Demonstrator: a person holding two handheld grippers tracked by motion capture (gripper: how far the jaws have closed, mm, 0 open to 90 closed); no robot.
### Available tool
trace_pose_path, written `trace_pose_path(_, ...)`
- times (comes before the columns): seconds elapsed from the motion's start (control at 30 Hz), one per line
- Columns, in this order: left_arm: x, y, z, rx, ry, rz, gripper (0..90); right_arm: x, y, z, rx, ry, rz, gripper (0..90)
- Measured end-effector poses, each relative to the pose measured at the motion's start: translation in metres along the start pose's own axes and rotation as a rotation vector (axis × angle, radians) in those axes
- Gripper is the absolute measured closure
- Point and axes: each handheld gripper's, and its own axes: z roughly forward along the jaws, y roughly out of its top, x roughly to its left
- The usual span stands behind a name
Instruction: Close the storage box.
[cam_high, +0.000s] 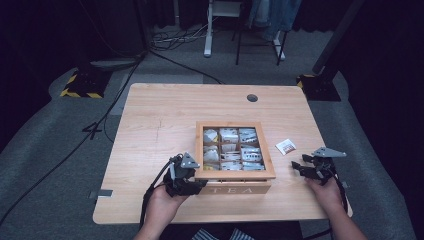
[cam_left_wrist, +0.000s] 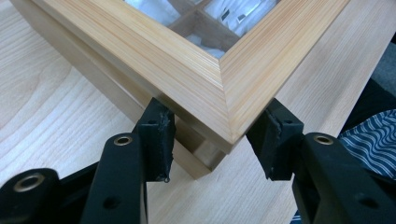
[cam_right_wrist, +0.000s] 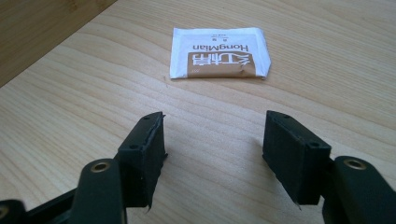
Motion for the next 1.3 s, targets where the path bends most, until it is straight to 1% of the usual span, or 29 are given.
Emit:
trace_pose_path(0.13, -0.002, 0.000, -0.001, 0.007, 0.001, -0.009, 53.1, 0.000, 0.000, 0.000, -0.001, 0.001, -0.002, 38.7)
trace_pose_path(0.27, -0.002, -0.002, -0.001, 0.017, 0.007, -0.003, 52.7, 0.000, 0.000, 0.000, -0.001, 0.001, -0.001, 38.7)
trace_pose_path(0.3, -0.003, -0.002, -0.001, 0.027, 0.014, -0.001, 52.5, 0.000, 0.000, 0.000, -0.001, 0.001, -0.001, 38.6)
trace_pose_path(0.37, -0.004, -0.003, 0.000, 0.029, 0.016, -0.005, 52.3, 0.000, 0.000, 0.000, 0.001, -0.001, 0.002, 38.4)
trace_pose_path(0.47, -0.004, -0.004, 0.000, 0.039, 0.019, -0.002, 51.5, 0.000, 0.001, 0.001, 0.000, -0.001, 0.004, 36.4)
trace_pose_path(0.5, -0.004, -0.004, 0.000, 0.045, 0.024, 0.005, 51.2, 0.001, 0.001, 0.002, 0.002, 0.001, 0.000, 35.3)
trace_pose_path(0.53, -0.004, -0.005, 0.002, 0.053, 0.023, 0.003, 48.6, 0.001, 0.001, 0.002, 0.005, 0.005, -0.006, 33.9)
trace_pose_path(0.57, -0.005, -0.006, 0.003, 0.064, 0.027, 0.010, 45.6, 0.001, 0.002, 0.002, 0.005, 0.006, -0.006, 33.6)
trace_pose_path(0.6, -0.005, -0.006, 0.003, 0.064, 0.027, 0.010, 44.1, 0.001, 0.002, 0.002, 0.005, 0.006, -0.006, 33.6)
trace_pose_path(0.63, -0.006, -0.007, 0.005, 0.063, 0.040, 0.022, 43.2, 0.001, 0.002, 0.002, 0.006, 0.005, -0.005, 32.9)
trace_pose_path(0.73, -0.006, -0.007, 0.004, 0.065, 0.035, 0.017, 37.6, 0.001, 0.002, 0.003, 0.006, 0.007, -0.009, 32.4)
trace_pose_path(0.77, -0.005, -0.009, 0.001, 0.047, 0.035, 0.014, 37.4, 0.001, 0.003, 0.004, 0.007, 0.005, -0.004, 32.0)
trace_pose_path(0.87, -0.004, -0.009, -0.003, 0.039, 0.029, 0.008, 35.7, 0.001, 0.003, 0.004, 0.008, 0.005, -0.006, 31.8)
trace_pose_path(0.9, -0.003, -0.009, -0.005, 0.029, 0.018, 0.008, 35.7, 0.001, 0.003, 0.004, 0.008, 0.004, -0.004, 31.7)
trace_pose_path(0.93, -0.004, -0.009, -0.007, 0.018, 0.017, 0.005, 35.5, 0.001, 0.004, 0.005, 0.008, 0.004, -0.005, 31.6)
trace_pose_path(1.0, -0.001, -0.008, -0.013, -0.018, 0.020, 0.016, 35.2, 0.001, 0.004, 0.005, 0.008, 0.004, -0.004, 31.7)
trace_pose_path(1.03, 0.001, -0.008, -0.015, -0.029, 0.020, 0.013, 35.0, 0.001, 0.004, 0.005, 0.008, 0.004, -0.004, 31.6)
trace_pose_path(1.07, 0.001, -0.008, -0.015, -0.029, 0.020, 0.013, 34.7, 0.001, 0.004, 0.005, 0.008, 0.004, -0.004, 31.6)
trace_pose_path(1.1, 0.005, -0.009, -0.019, -0.052, 0.029, 0.009, 34.5, 0.001, 0.004, 0.005, 0.008, 0.003, -0.004, 31.6)
trace_pose_path(1.13, 0.005, -0.009, -0.019, -0.052, 0.029, 0.009, 34.4, 0.001, 0.004, 0.005, 0.008, 0.003, -0.004, 31.6)
trace_pose_path(1.2, 0.012, -0.011, -0.024, -0.082, 0.044, 0.007, 32.9, 0.001, 0.003, 0.004, 0.009, 0.004, -0.004, 31.5)
trace_pose_path(1.23, 0.014, -0.011, -0.026, -0.087, 0.055, 0.014, 32.1, 0.001, 0.003, 0.004, 0.009, 0.004, -0.004, 31.5)
trace_pose_path(1.27, 0.014, -0.011, -0.026, -0.087, 0.055, 0.014, 31.3, 0.001, 0.003, 0.004, 0.009, 0.004, -0.004, 31.5)
trace_pose_path(1.3, 0.017, -0.013, -0.029, -0.108, 0.090, 0.032, 30.6, 0.001, 0.004, 0.004, 0.009, 0.004, -0.004, 31.5)
